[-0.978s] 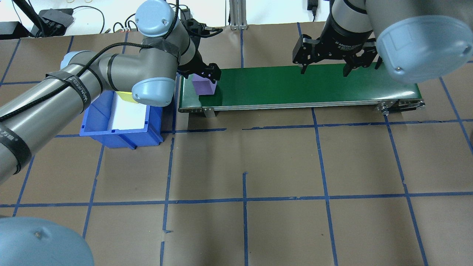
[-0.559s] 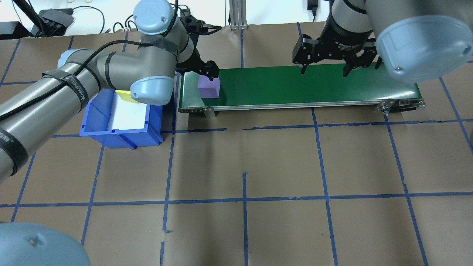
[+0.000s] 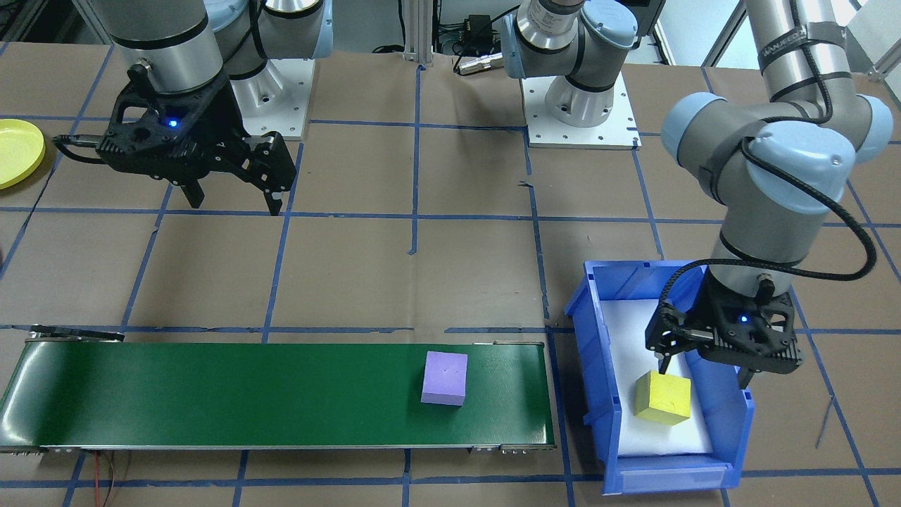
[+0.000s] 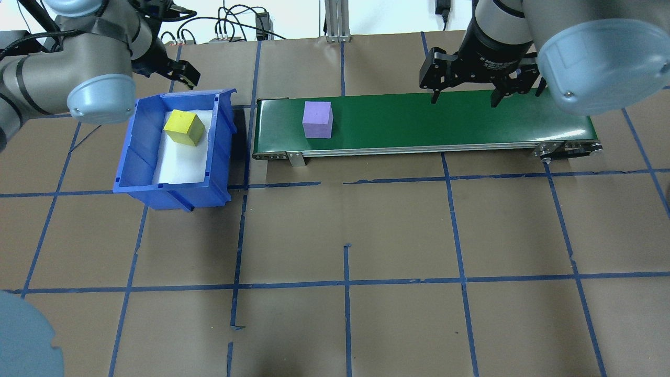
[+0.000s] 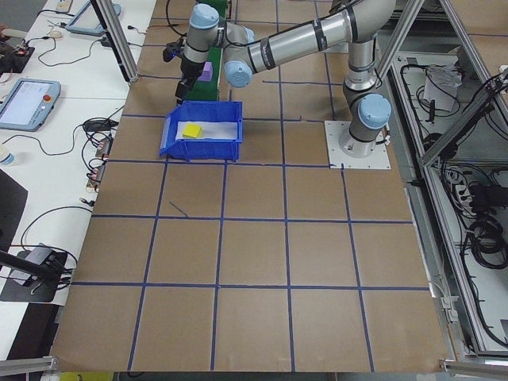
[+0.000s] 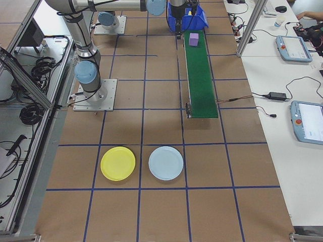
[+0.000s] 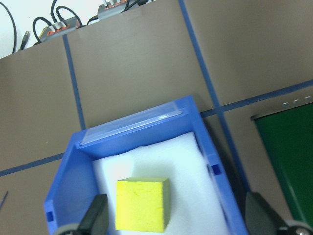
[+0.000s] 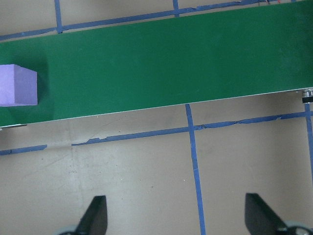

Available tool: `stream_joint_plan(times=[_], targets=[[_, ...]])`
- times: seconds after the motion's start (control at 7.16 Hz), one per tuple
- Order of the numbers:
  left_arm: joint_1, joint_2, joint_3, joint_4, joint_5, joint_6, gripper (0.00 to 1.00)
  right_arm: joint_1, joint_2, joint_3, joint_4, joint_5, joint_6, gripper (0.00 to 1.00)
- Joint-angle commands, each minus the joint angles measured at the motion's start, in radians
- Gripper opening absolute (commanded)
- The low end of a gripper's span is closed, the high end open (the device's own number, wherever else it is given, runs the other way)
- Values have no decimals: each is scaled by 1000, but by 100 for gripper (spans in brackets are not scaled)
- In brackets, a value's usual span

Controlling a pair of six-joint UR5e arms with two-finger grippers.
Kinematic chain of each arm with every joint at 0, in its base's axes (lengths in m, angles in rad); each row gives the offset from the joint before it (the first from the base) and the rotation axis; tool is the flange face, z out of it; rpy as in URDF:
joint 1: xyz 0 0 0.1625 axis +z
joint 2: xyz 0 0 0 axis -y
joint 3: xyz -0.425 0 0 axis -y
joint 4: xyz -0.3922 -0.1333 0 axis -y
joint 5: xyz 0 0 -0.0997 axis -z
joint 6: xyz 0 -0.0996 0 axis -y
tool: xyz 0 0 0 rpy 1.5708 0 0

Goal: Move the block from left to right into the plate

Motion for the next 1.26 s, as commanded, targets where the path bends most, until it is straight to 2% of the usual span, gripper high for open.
stream_joint_plan(times=[0.0, 0.14, 0.28, 0.56, 0.98, 1.12], targets=[[48, -57, -24, -2, -13, 154, 100, -55, -3, -6, 0, -3, -158, 100], [48, -86, -35, -2, -14, 148, 100, -85, -3, -8, -3, 2, -258, 100], [48, -100, -40, -2, -19, 148, 100, -121, -3, -8, -5, 5, -265, 100], [48, -128, -40, -2, -65, 153, 100, -196, -3, -8, -3, 9, -255, 100], [48, -162, -23, 6, -82, 153, 100, -299, -3, -5, -5, 11, -252, 100], [48, -180, -21, 9, -83, 153, 98, -341, -1, 1, -5, 41, -252, 100]])
